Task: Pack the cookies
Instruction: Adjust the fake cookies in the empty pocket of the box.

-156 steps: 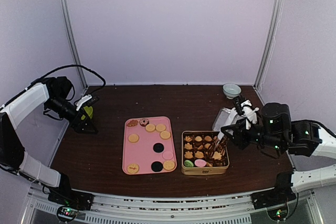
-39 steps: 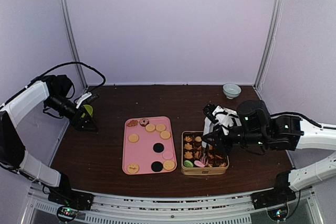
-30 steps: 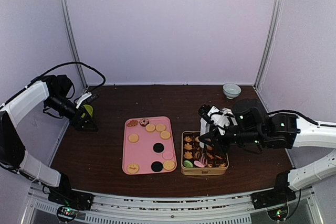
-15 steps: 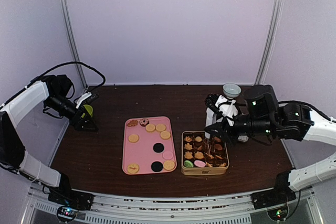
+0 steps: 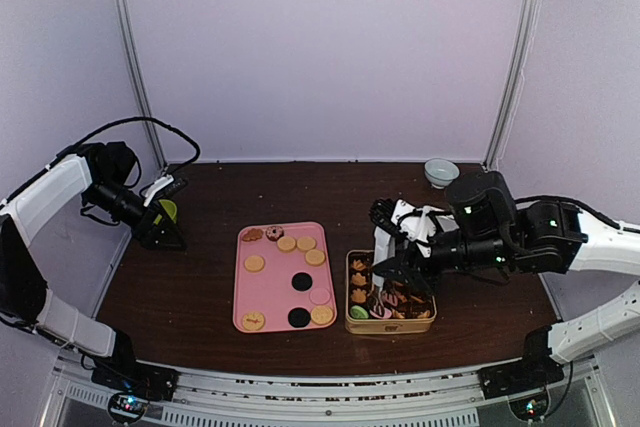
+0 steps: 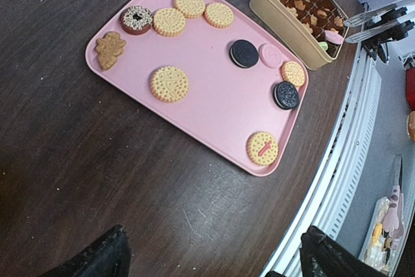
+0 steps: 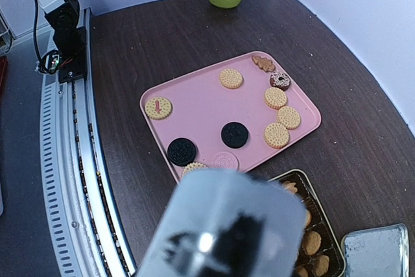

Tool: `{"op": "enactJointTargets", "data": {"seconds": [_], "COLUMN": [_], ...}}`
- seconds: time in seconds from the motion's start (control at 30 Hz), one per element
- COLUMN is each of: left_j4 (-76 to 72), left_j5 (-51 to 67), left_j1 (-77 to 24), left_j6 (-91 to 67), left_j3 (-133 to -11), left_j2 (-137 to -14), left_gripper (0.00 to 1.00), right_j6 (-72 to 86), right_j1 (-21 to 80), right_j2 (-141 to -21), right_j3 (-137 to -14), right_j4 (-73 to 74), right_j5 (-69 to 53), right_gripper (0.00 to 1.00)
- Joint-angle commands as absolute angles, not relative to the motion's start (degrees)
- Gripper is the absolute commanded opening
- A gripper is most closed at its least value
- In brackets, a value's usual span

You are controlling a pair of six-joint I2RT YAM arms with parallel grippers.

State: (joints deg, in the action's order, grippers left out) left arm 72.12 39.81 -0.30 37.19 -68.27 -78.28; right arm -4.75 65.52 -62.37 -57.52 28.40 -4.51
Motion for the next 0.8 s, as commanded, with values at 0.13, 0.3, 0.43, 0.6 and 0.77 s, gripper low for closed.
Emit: {"op": "enactJointTargets", "data": {"seconds": [0.13,0.3,0.43,0.6,0.77], "left_j4": [72.44,72.71,72.88,73.09,73.29], "left_j5": [40.43,40.08,39.99,40.07,40.21], "left_j1": [0.19,0.25,0.21,0.21,0.24], "left_j6": [38.32,38.41,38.54,38.50,38.41], "left_j3": [-68.07,-68.29,-68.44,-68.79,-69.16], "left_j2": [-77.00,-76.90,-76.88,-76.99,-77.17], "left_gripper": [0.94,0.94,0.94,0.94,0.94], "right_j6": [-5.02,-5.21,-5.45,-5.51,-5.31], "right_j1": [65.92,65.98,65.97,65.86,65.53], "right_j2": [-63.90,-65.35,-65.90,-66.31,-66.29], "right_j3": [-58.91,-58.62,-58.49,-58.18,-58.00], "right_j4": [24.93,24.70,25.32,25.72,25.92], "right_j5": [-5.20,-5.68,-4.94,-3.72,-2.91], "right_gripper": [0.34,0.33,0.32,0.29,0.24]}}
